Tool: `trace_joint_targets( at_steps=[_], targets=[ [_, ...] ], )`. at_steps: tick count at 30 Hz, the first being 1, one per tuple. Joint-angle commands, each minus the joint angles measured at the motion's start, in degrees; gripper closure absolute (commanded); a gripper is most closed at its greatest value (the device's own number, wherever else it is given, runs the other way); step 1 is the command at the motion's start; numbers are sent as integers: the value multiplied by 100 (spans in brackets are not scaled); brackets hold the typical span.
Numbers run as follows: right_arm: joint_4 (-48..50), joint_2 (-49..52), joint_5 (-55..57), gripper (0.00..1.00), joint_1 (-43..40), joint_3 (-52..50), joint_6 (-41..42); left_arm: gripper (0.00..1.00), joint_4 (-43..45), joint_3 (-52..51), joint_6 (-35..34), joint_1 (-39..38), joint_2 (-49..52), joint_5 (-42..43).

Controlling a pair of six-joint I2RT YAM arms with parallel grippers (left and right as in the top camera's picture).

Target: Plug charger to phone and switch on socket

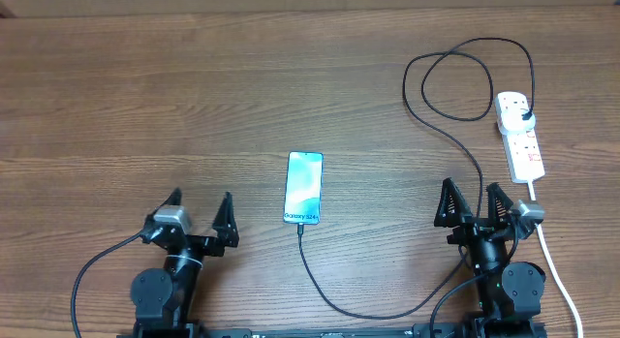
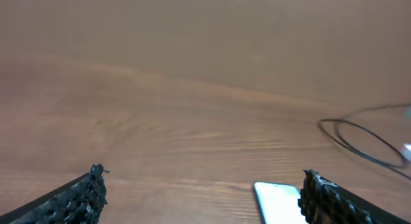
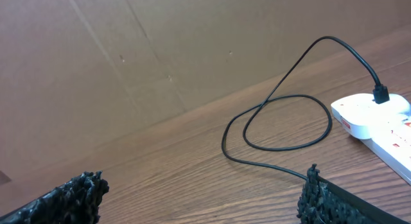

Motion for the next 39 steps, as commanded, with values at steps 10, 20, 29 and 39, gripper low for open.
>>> trace_joint_targets(
  at_steps=[10, 20, 29, 39],
  targets=[
    [33, -57, -46, 0, -15, -61, -46, 0, -155, -50, 341, 35, -260, -911],
    [33, -57, -48, 0, -15, -61, -46, 0, -146, -50, 444, -57, -260, -929],
    [33, -57, -48, 0, -15, -61, -46, 0, -146, -50, 444, -160, -260, -931],
    [33, -57, -48, 0, -15, -61, -46, 0, -149, -50, 444, -133, -256, -931]
  ],
)
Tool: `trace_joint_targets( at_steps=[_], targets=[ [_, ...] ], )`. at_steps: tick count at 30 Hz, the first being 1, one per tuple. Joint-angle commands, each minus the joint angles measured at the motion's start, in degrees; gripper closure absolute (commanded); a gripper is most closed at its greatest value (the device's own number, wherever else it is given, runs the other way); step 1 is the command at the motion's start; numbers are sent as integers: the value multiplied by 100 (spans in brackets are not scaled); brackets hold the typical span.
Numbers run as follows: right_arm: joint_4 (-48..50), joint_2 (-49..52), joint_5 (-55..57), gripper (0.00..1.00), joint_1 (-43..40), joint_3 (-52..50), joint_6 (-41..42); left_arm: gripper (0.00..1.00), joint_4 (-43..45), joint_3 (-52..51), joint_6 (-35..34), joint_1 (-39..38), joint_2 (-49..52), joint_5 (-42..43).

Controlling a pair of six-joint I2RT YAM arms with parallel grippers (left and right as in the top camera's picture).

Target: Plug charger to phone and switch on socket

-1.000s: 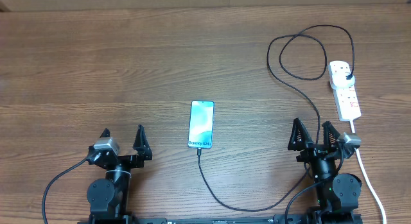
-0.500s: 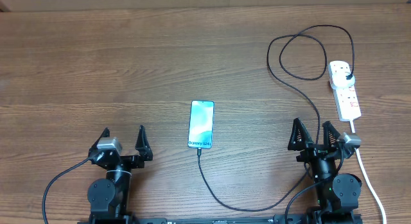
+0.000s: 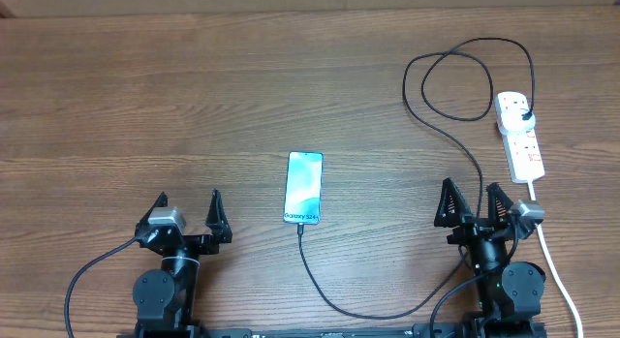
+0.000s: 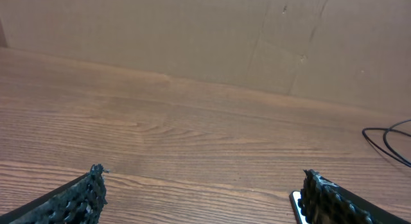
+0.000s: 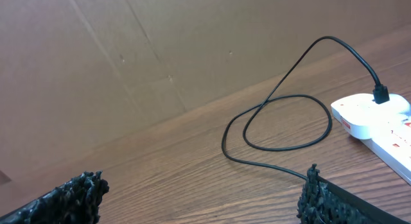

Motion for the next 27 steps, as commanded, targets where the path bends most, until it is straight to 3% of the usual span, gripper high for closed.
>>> trace_joint_targets(
  at_steps=[1, 19, 24, 27],
  targets=[
    [33, -57, -48, 0, -15, -61, -46, 0, 0, -26, 129, 7, -70, -98],
    [33, -57, -46, 0, -15, -61, -46, 0, -4, -26, 153, -2, -66, -66],
    [33, -57, -48, 0, -15, -61, -46, 0, -4, -26, 802, -2, -66, -24],
    [33, -57, -48, 0, -15, -61, -46, 0, -2, -24, 772, -2, -66, -4]
  ],
)
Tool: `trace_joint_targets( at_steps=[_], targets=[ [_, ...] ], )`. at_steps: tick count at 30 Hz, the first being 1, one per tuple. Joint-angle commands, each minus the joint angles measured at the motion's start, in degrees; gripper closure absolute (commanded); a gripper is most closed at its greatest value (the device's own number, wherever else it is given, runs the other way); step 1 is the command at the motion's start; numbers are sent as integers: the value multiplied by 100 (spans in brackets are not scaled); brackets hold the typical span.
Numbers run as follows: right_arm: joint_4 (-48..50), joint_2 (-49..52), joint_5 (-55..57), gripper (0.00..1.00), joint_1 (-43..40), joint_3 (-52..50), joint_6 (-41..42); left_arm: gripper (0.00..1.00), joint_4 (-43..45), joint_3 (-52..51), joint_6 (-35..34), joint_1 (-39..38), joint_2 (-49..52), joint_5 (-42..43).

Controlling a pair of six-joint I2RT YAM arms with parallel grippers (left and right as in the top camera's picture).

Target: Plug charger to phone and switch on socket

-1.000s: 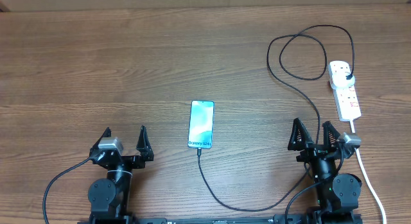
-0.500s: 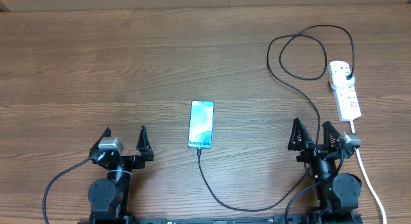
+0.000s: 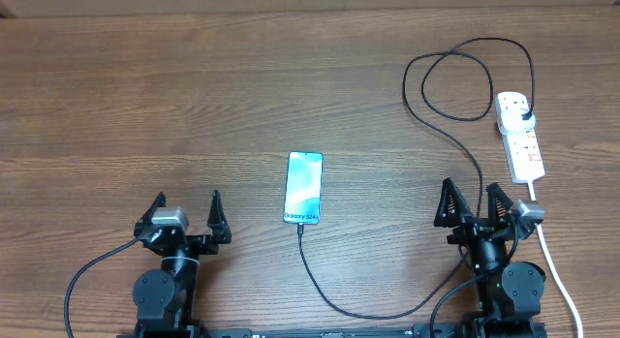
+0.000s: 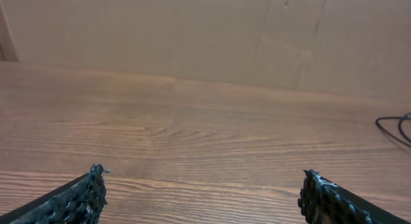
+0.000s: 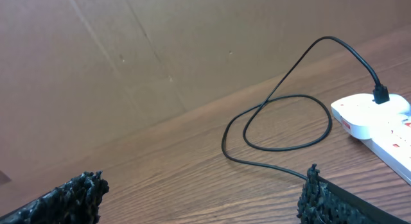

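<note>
A phone lies face up with its screen lit in the middle of the wooden table. A black charger cable runs from the phone's near end, loops to the right and ends in a plug on the white socket strip at the far right. My left gripper is open near the front left, with nothing between its fingers. Open as well, my right gripper stands near the front right, just left of the strip. In the right wrist view the strip and cable loop show ahead.
A white lead runs from the socket strip to the table's front edge, past my right arm. A brown cardboard wall stands behind the table.
My left gripper has turned slightly further left: the phone's corner has dropped out of its wrist view. The right arm, phone and cable are unchanged.
At first my left gripper stood angled toward the phone, which showed in its wrist view. Then it was drawn back and squared up at the front left, and now it faces bare table. The right gripper stayed open and still throughout.
</note>
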Motion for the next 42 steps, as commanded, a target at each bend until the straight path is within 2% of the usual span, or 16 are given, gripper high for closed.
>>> trace_joint_targets(
  at_steps=[1, 24, 27, 34, 38, 42],
  targets=[
    [33, -57, -48, 0, -15, -61, -46, 0, 4, -26, 319, -2, -66, 42],
    [33, -57, -28, 0, -15, -61, -48, 0, 4, -26, 319, -2, -66, 44],
    [33, -57, -28, 0, -17, -61, -468, 0, 4, -24, 319, -2, -66, 44],
    [31, -57, -26, 0, -15, -61, -2131, 0, 4, -24, 319, -2, -66, 42],
    [31, -57, -22, 0, -15, -61, -2579, 0, 4, -26, 319, -2, -66, 42],
    [31, -57, -24, 0, -15, -61, -2686, 0, 4, -24, 319, -2, -66, 42]
  ],
)
